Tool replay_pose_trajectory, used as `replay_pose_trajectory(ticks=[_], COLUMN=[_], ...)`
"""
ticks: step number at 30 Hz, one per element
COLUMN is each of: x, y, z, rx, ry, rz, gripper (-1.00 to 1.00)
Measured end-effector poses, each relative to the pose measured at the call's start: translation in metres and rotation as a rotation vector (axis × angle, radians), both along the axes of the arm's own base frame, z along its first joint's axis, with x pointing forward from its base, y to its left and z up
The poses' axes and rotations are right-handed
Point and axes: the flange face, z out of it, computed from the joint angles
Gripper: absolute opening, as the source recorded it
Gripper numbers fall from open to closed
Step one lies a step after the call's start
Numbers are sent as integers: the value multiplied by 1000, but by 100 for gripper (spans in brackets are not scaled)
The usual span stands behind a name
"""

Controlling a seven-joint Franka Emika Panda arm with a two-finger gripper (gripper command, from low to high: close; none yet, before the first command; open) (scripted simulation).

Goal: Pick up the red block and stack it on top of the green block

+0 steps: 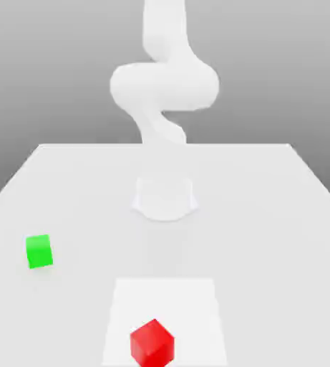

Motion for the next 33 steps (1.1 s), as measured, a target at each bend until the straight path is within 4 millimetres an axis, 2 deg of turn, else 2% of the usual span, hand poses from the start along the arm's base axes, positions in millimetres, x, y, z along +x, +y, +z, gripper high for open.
replay_pose_trajectory(ticks=[6, 10, 13, 18, 23, 26, 30, 31, 33], x=[69, 100, 114, 124, 118, 109, 107, 106, 106], y=[-4, -12, -18, -27, -27, -24, -23, -23, -23], z=[-101, -173, -229, -322, -409, -456, -510, -522, -522], rx=[40, 76, 109, 178, 265, 321, 337, 336, 337], ry=[165, 267, 341, 463, 583, 648, 664, 665, 665], rz=[-190, -307, -392, -531, -661, -733, -753, -753, -753], gripper=[0, 0, 0, 0, 0, 0, 0, -100, -100])
